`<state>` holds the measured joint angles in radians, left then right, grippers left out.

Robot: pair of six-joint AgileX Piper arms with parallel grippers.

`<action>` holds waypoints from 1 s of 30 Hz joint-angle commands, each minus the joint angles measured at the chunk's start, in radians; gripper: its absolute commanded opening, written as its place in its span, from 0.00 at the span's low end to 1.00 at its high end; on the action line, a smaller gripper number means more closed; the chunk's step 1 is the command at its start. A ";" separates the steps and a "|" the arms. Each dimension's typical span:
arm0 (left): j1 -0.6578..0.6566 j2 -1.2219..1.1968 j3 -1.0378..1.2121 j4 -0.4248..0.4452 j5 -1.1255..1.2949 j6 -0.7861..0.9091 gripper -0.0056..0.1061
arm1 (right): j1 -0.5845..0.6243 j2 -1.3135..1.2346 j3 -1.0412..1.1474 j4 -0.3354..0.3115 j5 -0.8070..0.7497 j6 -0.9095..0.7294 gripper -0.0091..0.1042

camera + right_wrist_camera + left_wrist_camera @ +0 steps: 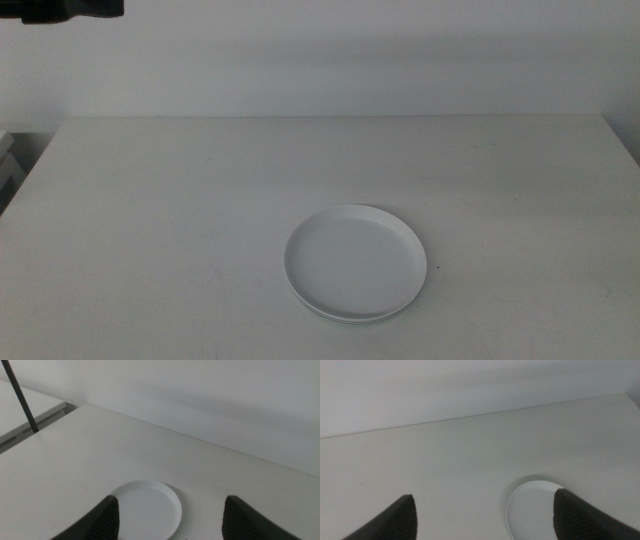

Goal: Stack the three bowls on top of each other.

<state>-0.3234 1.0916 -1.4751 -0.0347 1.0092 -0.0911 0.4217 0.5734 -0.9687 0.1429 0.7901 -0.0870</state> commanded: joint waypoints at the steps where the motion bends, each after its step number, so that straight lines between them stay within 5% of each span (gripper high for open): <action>1: 0.000 -0.005 -0.023 -0.004 -0.074 -0.012 0.84 | 0.002 0.008 -0.028 -0.023 -0.075 -0.006 0.56; 6: 0.000 0.008 -0.023 -0.004 -0.074 -0.012 0.84 | 0.002 0.008 -0.028 -0.086 -0.075 -0.006 0.56; 16: 0.000 -0.028 0.024 -0.008 -0.128 -0.012 0.84 | 0.002 0.005 0.013 -0.104 -0.124 -0.006 0.56; 30: 0.038 -0.455 0.706 0.114 -0.535 -0.012 0.84 | -0.076 -0.112 0.492 -0.102 -0.574 -0.006 0.56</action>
<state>-0.2988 0.6872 -0.8162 0.0735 0.5634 -0.0911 0.3755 0.4850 -0.4944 0.0515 0.3241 -0.0870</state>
